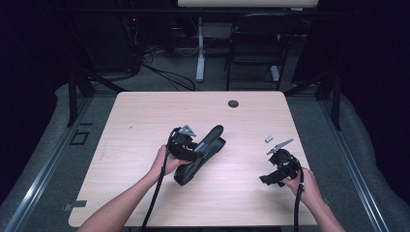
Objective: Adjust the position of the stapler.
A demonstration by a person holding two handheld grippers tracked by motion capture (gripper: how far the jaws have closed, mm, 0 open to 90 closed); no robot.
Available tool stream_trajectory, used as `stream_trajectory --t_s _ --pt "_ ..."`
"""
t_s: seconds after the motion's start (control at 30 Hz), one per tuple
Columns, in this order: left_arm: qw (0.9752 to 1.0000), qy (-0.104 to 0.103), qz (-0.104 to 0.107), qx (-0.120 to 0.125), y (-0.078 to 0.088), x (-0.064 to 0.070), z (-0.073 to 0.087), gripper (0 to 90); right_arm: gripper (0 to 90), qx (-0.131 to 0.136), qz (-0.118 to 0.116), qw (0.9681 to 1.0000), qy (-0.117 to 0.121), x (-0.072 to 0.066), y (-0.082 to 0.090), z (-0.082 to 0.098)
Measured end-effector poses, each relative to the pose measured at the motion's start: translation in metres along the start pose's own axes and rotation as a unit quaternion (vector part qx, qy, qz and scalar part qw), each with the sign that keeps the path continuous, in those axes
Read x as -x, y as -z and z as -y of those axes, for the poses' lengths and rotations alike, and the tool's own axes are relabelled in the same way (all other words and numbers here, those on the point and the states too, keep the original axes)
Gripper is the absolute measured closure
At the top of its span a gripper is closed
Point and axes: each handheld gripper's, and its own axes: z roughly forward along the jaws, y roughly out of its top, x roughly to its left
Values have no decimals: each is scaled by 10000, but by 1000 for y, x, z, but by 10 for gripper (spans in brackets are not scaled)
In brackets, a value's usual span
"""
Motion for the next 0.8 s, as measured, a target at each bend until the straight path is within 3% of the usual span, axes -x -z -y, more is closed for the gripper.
stream_trajectory --t_s 0.1,0.23,0.4,0.5,0.6,0.67,0.73,0.77,0.8 --pt "9995 -263 168 24 0 0 1 505 83 61 -278 9996 0 -1 0 0" --pt "9982 -505 325 12 1 0 2 512 84 107 -396 9992 32 -3 0 -2" --pt "9967 -685 438 -7 3 1 4 519 101 216 -655 9976 50 -4 1 -2" --pt "9942 -822 697 19 3 0 6 521 125 368 -718 9967 105 -8 3 -4" --pt "9936 -842 755 19 4 -2 7 519 125 404 -724 9964 150 -9 4 -6" --pt "9948 -625 809 -29 3 -3 7 507 124 485 -829 9952 209 -13 5 -12" --pt "9954 -562 775 -85 3 -2 8 457 123 515 -813 9951 240 -14 6 -15" --pt "9965 -462 688 -111 5 -1 10 346 117 582 -876 9940 311 -16 5 -22" --pt "9965 -462 688 -111 5 -1 10 322 117 582 -876 9940 311 -16 5 -22"
